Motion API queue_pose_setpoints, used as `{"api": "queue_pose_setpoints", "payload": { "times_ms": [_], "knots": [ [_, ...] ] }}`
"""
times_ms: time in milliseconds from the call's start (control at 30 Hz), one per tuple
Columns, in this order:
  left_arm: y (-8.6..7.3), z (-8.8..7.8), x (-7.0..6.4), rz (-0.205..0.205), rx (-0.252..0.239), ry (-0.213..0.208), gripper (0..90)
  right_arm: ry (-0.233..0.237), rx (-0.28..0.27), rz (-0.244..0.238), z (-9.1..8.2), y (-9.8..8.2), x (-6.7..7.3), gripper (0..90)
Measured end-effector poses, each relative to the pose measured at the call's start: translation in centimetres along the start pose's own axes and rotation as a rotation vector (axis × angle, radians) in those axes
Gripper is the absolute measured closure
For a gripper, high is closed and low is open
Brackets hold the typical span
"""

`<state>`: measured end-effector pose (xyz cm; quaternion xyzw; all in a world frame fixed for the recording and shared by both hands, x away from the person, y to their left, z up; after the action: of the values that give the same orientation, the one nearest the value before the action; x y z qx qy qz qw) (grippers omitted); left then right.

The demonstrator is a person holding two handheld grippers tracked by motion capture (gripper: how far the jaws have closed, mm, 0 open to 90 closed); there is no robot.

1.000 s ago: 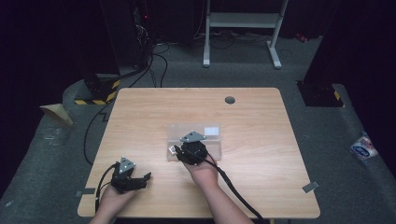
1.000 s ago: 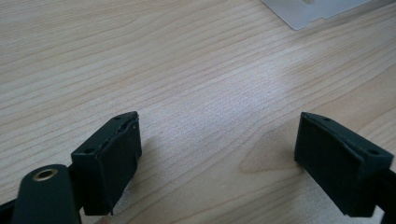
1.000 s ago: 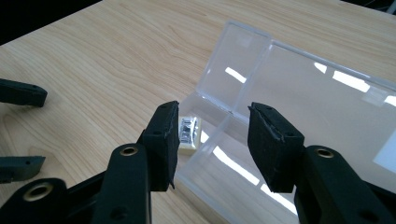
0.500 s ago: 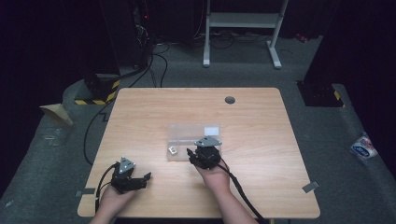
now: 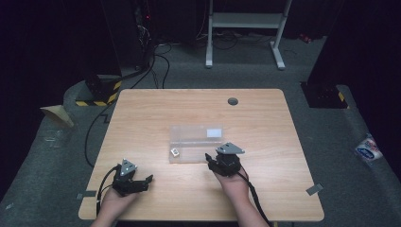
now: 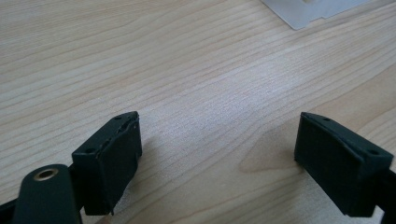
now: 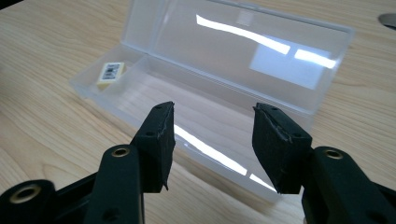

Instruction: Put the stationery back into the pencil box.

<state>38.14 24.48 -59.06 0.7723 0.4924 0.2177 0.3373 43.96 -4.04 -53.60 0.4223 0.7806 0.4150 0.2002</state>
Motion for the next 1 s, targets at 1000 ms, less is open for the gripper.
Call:
{"api": "queue_pose_setpoints", "payload": {
  "times_ms": [1000],
  "knots": [
    [0.0, 0.0, 0.0, 0.003, 0.001, 0.003, 15.1, -0.255, 0.142, 0.116, -6.4, -9.9, -13.3, 28.3]
  ]
}}
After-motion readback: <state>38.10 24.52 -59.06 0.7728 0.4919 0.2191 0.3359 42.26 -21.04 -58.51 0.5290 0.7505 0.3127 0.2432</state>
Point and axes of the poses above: each handheld gripper's, and its own axes: z roughly forward along the jaws, y roughly out of its top, x roughly to its left, the point moved 9 cm from there along z, roughly forward along the jaws
